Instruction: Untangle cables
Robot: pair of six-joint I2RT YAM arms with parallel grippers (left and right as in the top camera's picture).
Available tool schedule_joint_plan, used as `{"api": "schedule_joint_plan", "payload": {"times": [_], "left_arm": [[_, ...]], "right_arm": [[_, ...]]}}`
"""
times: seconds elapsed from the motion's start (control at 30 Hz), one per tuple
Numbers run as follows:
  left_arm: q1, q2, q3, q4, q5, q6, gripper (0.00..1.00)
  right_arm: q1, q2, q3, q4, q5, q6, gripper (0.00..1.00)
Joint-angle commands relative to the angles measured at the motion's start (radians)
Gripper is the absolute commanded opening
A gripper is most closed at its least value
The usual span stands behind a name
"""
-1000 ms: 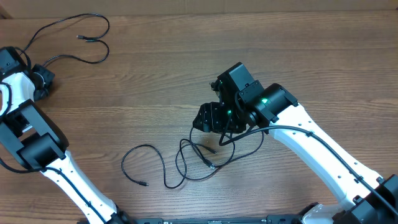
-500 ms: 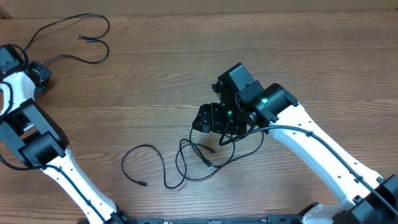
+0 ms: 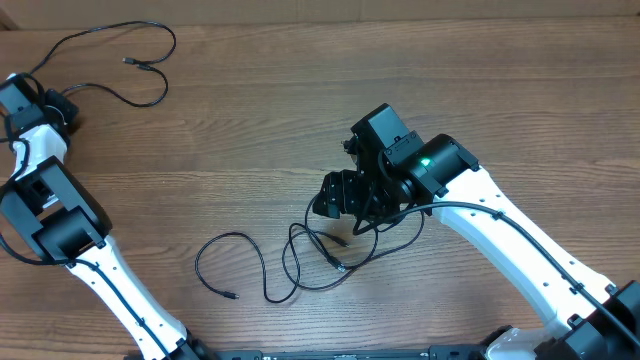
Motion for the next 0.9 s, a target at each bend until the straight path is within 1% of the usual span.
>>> {"api": "schedule_joint_plan", "payload": {"times": [0.0,0.07,0.1,0.13,0.17,0.2,0.23,0.27,0.3,0.37,0.4,0.43,0.47,0.5,0.57,0.63,0.67,0.77,0.8,0.87], "left_arm": [[0.017,0.051,-0.017,-0.025,0.231,0.029,0.04],[0.032,0.007,-0.004,-0.024,0.366,0.029,0.04],[0.042,-0.029,0.005,-0.024,0.447,0.021,0.04],[0.048,-0.058,0.011,-0.024,0.496,-0.005,0.04],[0.053,-0.091,0.015,-0.024,0.545,-0.025,0.04],[0.057,-0.144,0.015,-0.028,0.649,-0.031,0.04],[0.058,-0.18,0.015,-0.033,0.758,-0.033,0.1],[0.059,-0.216,0.015,-0.034,0.891,-0.049,0.41],[0.058,-0.237,0.015,-0.035,1.001,-0.069,0.99],[0.048,-0.264,0.015,-0.024,1.217,-0.107,1.0],[0.033,-0.274,0.015,-0.016,1.354,-0.154,1.0],[0.02,-0.275,0.015,-0.017,1.445,-0.193,1.0],[0.004,-0.274,0.014,-0.018,1.516,-0.228,1.0],[-0.019,-0.273,0.012,-0.035,1.545,-0.251,0.99],[-0.061,-0.273,0.012,-0.133,1.545,-0.233,1.0],[-0.124,-0.274,0.012,-0.214,1.545,-0.149,1.0],[-0.149,-0.274,0.012,-0.245,1.545,-0.132,1.0],[-0.218,-0.277,0.012,-0.304,1.532,-0.129,1.0],[-0.237,-0.283,0.012,-0.337,1.495,-0.122,1.0],[-0.278,-0.328,0.012,-0.574,1.2,-0.022,1.0]], "right_arm": [[0.006,-0.005,0.0,0.005,-0.008,0.038,0.84],[0.006,-0.005,0.0,0.003,-0.008,0.038,0.91],[0.006,-0.005,0.0,0.005,-0.007,0.038,0.96],[0.006,-0.005,0.0,0.01,-0.006,0.038,1.0],[0.006,-0.005,0.0,0.012,0.002,0.038,1.0],[0.003,-0.005,0.0,0.012,0.021,0.038,1.0],[-0.008,-0.005,0.0,0.012,0.038,0.038,1.0],[-0.017,-0.005,0.0,0.012,0.038,0.038,1.0],[-0.029,-0.005,0.0,0.011,0.038,0.038,1.0],[-0.043,-0.005,0.0,0.01,0.037,0.037,1.0],[-0.052,-0.005,0.0,0.008,0.037,0.037,1.0],[-0.057,-0.005,0.0,0.008,0.038,0.036,1.0],[-0.064,-0.005,0.0,0.008,0.038,0.03,1.0],[-0.07,-0.005,0.0,0.008,0.038,0.03,1.0],[-0.093,-0.005,0.0,0.002,0.048,0.03,1.0],[-0.138,-0.005,0.0,-0.021,0.08,0.031,1.0],[-0.166,-0.005,0.0,-0.038,0.081,0.03,1.0],[-0.249,-0.005,0.0,-0.115,0.084,0.024,1.0],[-0.291,-0.005,0.0,-0.153,0.084,-0.005,1.0],[-0.365,-0.005,0.0,-0.213,0.113,-0.06,1.0]]}}
